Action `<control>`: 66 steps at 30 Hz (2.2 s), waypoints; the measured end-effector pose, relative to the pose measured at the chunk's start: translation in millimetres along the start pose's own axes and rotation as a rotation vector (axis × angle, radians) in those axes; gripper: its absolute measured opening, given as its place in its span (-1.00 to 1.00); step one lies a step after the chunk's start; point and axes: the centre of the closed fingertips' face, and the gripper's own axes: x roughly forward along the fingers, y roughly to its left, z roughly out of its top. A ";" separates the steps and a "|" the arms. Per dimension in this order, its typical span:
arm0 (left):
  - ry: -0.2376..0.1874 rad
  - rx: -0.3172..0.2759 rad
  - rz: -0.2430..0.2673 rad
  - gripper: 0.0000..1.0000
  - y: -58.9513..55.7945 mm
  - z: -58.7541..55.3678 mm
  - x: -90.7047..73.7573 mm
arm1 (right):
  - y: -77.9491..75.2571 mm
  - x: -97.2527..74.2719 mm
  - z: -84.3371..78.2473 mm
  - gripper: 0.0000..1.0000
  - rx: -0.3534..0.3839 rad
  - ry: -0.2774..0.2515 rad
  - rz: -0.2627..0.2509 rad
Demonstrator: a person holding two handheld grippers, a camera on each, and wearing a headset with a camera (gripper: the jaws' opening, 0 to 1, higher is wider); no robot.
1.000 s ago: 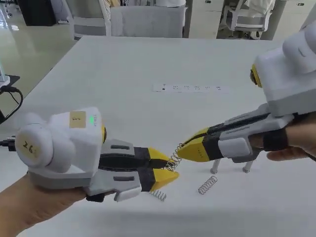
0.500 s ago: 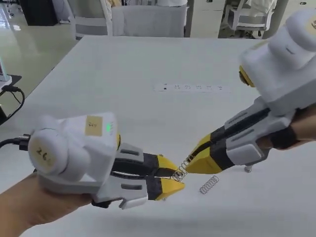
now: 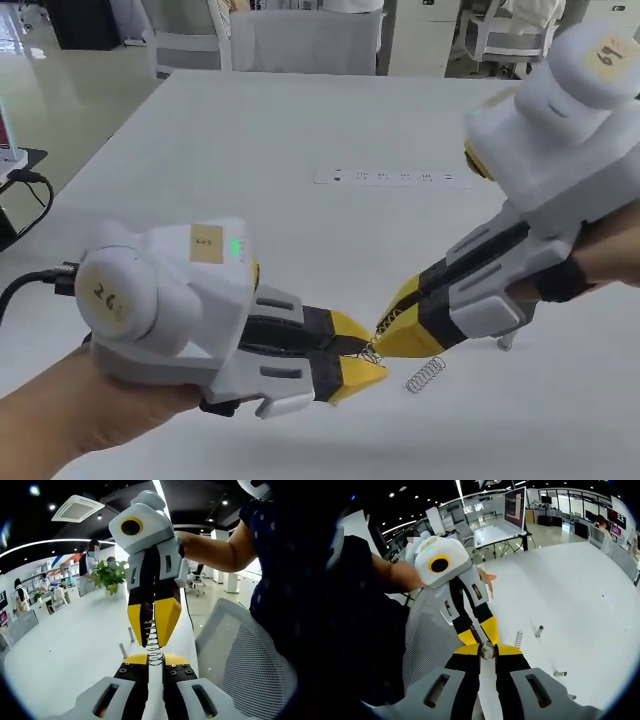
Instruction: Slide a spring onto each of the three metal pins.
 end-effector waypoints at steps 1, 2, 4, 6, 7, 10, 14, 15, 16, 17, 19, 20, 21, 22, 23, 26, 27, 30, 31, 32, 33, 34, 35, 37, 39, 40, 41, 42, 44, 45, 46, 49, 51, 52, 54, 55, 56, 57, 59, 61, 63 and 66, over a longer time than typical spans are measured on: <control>0.001 -0.002 -0.001 -0.98 -0.1 -0.2 0.2 | 0.0 0.2 -0.3 -0.84 -0.001 0.005 0.001; 0.001 -0.008 -0.001 -0.98 0.0 0.2 0.2 | 0.3 0.4 -0.5 -0.84 -0.003 0.008 0.003; -0.017 -0.026 -0.005 -0.98 -0.8 3.8 -0.1 | 1.3 0.5 -0.6 -0.83 -0.005 0.014 0.009; -0.005 -0.013 -0.001 -0.98 -0.5 2.0 0.6 | 1.2 2.7 -2.8 -0.83 -0.016 0.033 0.009; -0.002 -0.017 -0.006 -0.98 -1.4 1.0 1.6 | 1.3 4.0 -4.9 -0.84 -0.021 0.048 0.009; 0.008 -0.009 -0.002 -0.98 -2.6 -3.2 3.2 | 0.8 6.5 -8.5 -0.84 -0.036 0.076 0.006; -0.010 -0.023 0.011 -0.96 -0.7 -4.5 2.7 | -1.5 5.8 -8.0 -0.84 -0.031 0.075 0.002; -0.017 -0.036 0.011 -0.96 -0.7 -4.9 2.8 | -1.9 6.0 -7.8 -0.84 -0.030 0.076 0.002; -0.017 -0.039 0.013 -0.95 -0.7 -5.3 3.1 | -2.4 6.7 -7.8 -0.84 -0.029 0.078 0.001; -0.017 -0.036 0.019 -0.95 -0.4 -6.3 3.4 | -3.0 7.4 -7.8 -0.84 -0.031 0.079 -0.001; -0.015 -0.044 0.015 -0.94 -0.7 -7.6 3.4 | -3.2 9.5 -8.1 -0.84 -0.032 0.086 0.002; -0.013 -0.046 0.021 -0.94 0.5 -8.6 3.1 | -4.1 10.5 -8.1 -0.84 -0.034 0.089 -0.002; -0.013 -0.048 0.025 -0.92 1.5 -9.6 2.8 | -5.1 10.7 -7.9 -0.84 -0.039 0.089 -0.006; -0.014 -0.059 0.029 -0.90 3.2 -10.7 1.8 | -5.3 10.8 -7.5 -0.84 -0.038 0.088 -0.005; -0.014 -0.064 0.034 -0.87 4.4 -11.3 1.1 | -5.3 11.1 -6.5 -0.84 -0.030 0.084 -0.001; -0.007 -0.076 0.044 -0.77 7.1 -15.0 -1.2 | -7.1 10.8 -5.7 -0.84 -0.030 0.082 -0.007; -0.005 -0.078 0.048 -0.76 8.2 -16.4 -2.6 | -7.7 10.3 -5.5 -0.84 -0.030 0.082 -0.009; -0.002 -0.094 0.070 -0.69 13.9 -22.0 -9.4 | -10.1 8.0 -5.5 -0.84 -0.026 0.079 -0.016; 0.001 -0.098 0.076 -0.65 15.3 -23.8 -11.4 | -11.2 7.1 -5.8 -0.84 -0.025 0.078 -0.020; 0.002 -0.101 0.080 -0.64 16.3 -25.4 -13.7 | -12.6 6.0 -6.4 -0.84 -0.024 0.078 -0.024; 0.003 -0.110 0.087 -0.63 18.0 -28.1 -17.6 | -15.3 3.8 -7.8 -0.84 -0.021 0.079 -0.027; 0.003 -0.117 0.102 -0.60 20.6 -31.0 -21.9 | -16.9 2.1 -8.8 -0.84 -0.017 0.077 -0.032; 0.004 -0.121 0.110 -0.59 22.1 -33.2 -24.8 | -18.1 1.0 -9.6 -0.84 -0.014 0.077 -0.035; 0.001 -0.140 0.130 -0.52 25.9 -37.8 -31.8 | -20.5 -1.0 -10.9 -0.84 -0.008 0.075 -0.041; 0.000 -0.149 0.145 -0.51 28.3 -41.0 -36.7 | -25.1 -4.0 -12.8 -0.84 -0.001 0.076 -0.051; 0.002 -0.154 0.154 -0.50 29.4 -43.3 -39.6 | -26.9 -5.5 -13.7 -0.84 0.002 0.075 -0.056; 0.001 -0.156 0.163 -0.48 30.6 -44.5 -41.4 | -28.0 -6.5 -14.3 -0.84 0.005 0.075 -0.059; -0.002 -0.159 0.172 -0.45 31.7 -45.4 -43.0 | -28.9 -7.5 -14.9 -0.84 0.007 0.076 -0.061; -0.009 -0.173 0.185 -0.40 33.5 -48.0 -45.8 | -32.5 -10.6 -16.1 -0.84 0.012 0.075 -0.073; -0.008 -0.175 0.196 -0.39 34.9 -50.2 -47.2 | -34.4 -12.8 -16.7 -0.84 0.017 0.074 -0.078; -0.006 -0.177 0.200 -0.37 35.3 -51.7 -47.7 | -35.8 -14.4 -16.9 -0.84 0.019 0.072 -0.082; -0.012 -0.189 0.214 -0.31 36.8 -55.7 -49.1 | -41.4 -20.5 -18.4 -0.84 0.029 0.067 -0.099; -0.012 -0.195 0.223 -0.26 37.9 -59.4 -49.8 | -47.0 -26.0 -21.0 -0.84 0.040 0.064 -0.116; -0.013 -0.202 0.229 -0.23 38.9 -60.8 -50.0 | -48.7 -28.0 -22.3 -0.84 0.043 0.063 -0.125; -0.017 -0.213 0.239 -0.17 40.0 -63.6 -50.6 | -52.4 -33.0 -25.0 -0.84 0.052 0.059 -0.141; -0.021 -0.216 0.242 -0.14 40.4 -64.3 -50.7 | -53.8 -35.1 -25.9 -0.84 0.058 0.056 -0.145; -0.021 -0.220 0.246 -0.13 40.9 -65.6 -50.7 | -56.5 -38.7 -27.5 -0.84 0.066 0.052 -0.154; -0.019 -0.224 0.248 -0.12 41.2 -66.7 -50.7 | -58.5 -41.0 -28.6 -0.84 0.071 0.050 -0.161; -0.017 -0.227 0.250 -0.10 41.2 -68.4 -50.7 | -62.6 -46.5 -32.0 -0.84 0.082 0.047 -0.179; -0.019 -0.232 0.255 -0.05 41.9 -69.5 -50.7 | -68.9 -53.3 -34.0 -0.84 0.092 0.041 -0.198; -0.020 -0.236 0.260 -0.02 42.6 -70.7 -50.6 | -72.8 -58.8 -36.1 -0.84 0.100 0.038 -0.213; -0.024 -0.247 0.262 0.03 42.7 -73.4 -50.3 | -80.9 -69.7 -40.5 -0.84 0.112 0.037 -0.246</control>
